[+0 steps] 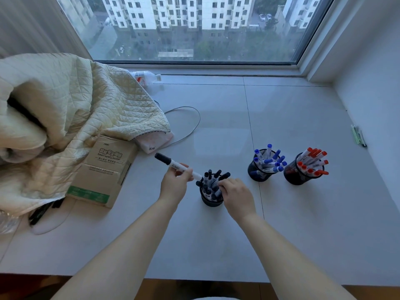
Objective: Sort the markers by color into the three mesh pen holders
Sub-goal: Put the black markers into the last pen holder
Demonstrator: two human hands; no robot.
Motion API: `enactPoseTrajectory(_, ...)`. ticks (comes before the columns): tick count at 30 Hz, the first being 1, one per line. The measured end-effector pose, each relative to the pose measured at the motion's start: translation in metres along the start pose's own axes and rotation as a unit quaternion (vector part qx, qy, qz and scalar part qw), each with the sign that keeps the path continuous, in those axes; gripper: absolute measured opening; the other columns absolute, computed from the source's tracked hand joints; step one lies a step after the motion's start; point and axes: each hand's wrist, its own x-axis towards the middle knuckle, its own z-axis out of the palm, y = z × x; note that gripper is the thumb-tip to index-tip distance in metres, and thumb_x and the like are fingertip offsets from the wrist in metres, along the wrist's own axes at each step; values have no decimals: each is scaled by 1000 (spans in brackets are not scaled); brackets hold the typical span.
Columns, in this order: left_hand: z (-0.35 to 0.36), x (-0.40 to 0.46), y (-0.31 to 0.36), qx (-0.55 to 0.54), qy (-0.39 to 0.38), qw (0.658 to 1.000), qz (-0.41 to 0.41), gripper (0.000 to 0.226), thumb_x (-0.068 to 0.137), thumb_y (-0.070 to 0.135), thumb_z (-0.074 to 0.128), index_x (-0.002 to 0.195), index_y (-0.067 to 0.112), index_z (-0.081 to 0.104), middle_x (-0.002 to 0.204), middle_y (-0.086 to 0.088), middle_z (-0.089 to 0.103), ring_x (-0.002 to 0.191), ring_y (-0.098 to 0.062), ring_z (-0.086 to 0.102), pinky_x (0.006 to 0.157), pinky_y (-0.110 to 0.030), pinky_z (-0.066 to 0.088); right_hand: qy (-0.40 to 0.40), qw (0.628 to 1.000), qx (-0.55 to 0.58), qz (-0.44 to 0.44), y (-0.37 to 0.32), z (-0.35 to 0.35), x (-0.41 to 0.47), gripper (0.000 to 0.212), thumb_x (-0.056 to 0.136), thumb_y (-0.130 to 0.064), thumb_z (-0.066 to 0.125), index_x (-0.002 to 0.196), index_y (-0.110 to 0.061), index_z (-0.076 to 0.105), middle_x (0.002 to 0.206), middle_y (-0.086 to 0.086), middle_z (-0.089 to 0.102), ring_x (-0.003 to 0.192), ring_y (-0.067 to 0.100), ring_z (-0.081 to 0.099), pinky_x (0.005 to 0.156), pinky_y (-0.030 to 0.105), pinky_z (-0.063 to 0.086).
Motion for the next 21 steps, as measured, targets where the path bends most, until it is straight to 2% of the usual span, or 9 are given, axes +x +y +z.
enactPoseTrajectory(4,-1,1,4,-55,-3,998,-37,15,93,26,49,86,18,60,88,2,66,78,-6,65,65,-24,45,-60,998,-25,-14,5,5,-1,33,99,-24,37,126,-22,54,122,-7,59,107,20,43,82,29,44)
enactPoseTrajectory(7,-1,0,3,-23,5,1000,-19,13,92,24,54,89,18,65,88,1,66,80,-5,64,66,-23,47,-90,996,-20,-18,7,3,-1,37,98,-21,35,133,-22,47,131,-7,53,112,21,39,89,31,42)
enactPoseTrajectory(10,-1,0,2,47,18,998,22,11,88,22,59,80,27,62,81,3,65,83,-12,65,73,-30,49,-74,997,16,2,8,-1,-5,43,94,-8,37,134,-22,46,130,-3,51,110,23,41,86,34,43)
enactPoseTrajectory(12,2,-1,3,65,13,997,39,11,86,20,61,79,27,57,80,3,65,79,-12,67,71,-31,49,-35,998,49,28,10,-4,-8,46,89,0,38,129,-19,51,124,1,52,109,24,43,83,34,44)
enactPoseTrajectory(14,7,-3,3,66,-6,997,48,13,84,17,63,79,26,54,80,3,65,75,-9,69,67,-30,50,-11,995,78,53,11,-7,-11,43,88,3,38,122,-15,55,121,4,53,110,25,45,82,35,44)
enactPoseTrajectory(18,14,-6,2,129,-19,990,59,10,84,22,62,75,27,59,71,7,68,81,-15,70,79,-39,55,0,994,84,76,18,-14,-16,37,90,1,37,117,-14,59,119,6,54,107,24,48,76,31,42)
enactPoseTrajectory(20,16,-6,1,166,-25,984,63,12,85,26,60,74,29,61,71,8,69,81,-14,69,78,-35,55,-1,993,82,83,22,-17,-18,37,91,0,37,118,-14,59,119,5,54,109,23,47,76,28,39)
enactPoseTrajectory(21,16,-6,1,211,-29,974,78,12,85,28,59,74,29,62,73,8,69,79,-12,67,73,-29,54,-1,993,84,86,24,-18,-19,37,91,0,37,118,-14,59,120,5,54,110,23,46,77,27,38)
